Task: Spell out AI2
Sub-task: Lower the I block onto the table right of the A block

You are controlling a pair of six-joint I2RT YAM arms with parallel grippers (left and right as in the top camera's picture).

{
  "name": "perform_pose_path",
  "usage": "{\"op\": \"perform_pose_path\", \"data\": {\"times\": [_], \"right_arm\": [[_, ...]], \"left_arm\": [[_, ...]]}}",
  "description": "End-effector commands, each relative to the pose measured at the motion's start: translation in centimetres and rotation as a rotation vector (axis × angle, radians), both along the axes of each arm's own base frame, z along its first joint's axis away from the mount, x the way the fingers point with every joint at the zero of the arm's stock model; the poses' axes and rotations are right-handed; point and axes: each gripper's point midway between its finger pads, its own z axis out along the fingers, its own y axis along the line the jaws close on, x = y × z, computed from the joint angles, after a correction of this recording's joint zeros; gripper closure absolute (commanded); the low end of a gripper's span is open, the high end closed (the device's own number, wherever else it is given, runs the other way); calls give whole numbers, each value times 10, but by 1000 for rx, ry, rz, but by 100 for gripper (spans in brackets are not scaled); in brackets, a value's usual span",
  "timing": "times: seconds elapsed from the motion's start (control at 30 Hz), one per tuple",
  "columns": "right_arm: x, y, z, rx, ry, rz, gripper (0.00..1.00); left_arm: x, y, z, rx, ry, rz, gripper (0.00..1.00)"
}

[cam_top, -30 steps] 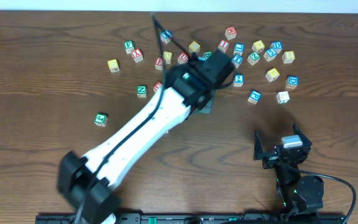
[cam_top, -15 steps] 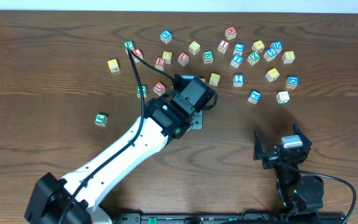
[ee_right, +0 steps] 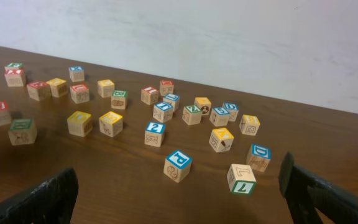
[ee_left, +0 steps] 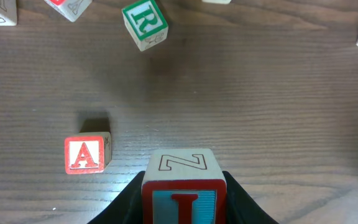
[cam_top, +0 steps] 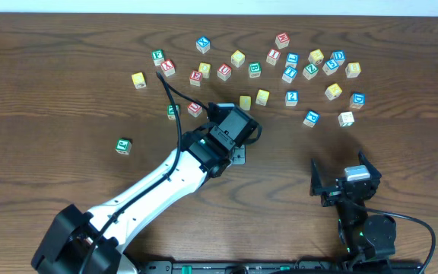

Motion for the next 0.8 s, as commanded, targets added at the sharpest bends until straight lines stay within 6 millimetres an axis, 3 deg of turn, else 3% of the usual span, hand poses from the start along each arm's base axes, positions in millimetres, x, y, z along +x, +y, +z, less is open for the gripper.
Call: {"op": "perform_pose_path", "data": {"times": [0.0, 0.13, 0.4, 0.77], "right_arm": [[0, -3, -1, 11, 2, -13, 1], [0, -3, -1, 11, 2, -13, 1], [0, -3, -1, 11, 2, -13, 1], [0, -3, -1, 11, 2, -13, 1]], "left_arm": [[1, 5, -21, 41, 31, 21, 92], [2, 3, -36, 60, 53, 20, 92], [3, 7, -36, 78, 46, 28, 92], [5, 15, -53, 115, 81, 48, 92]]}}
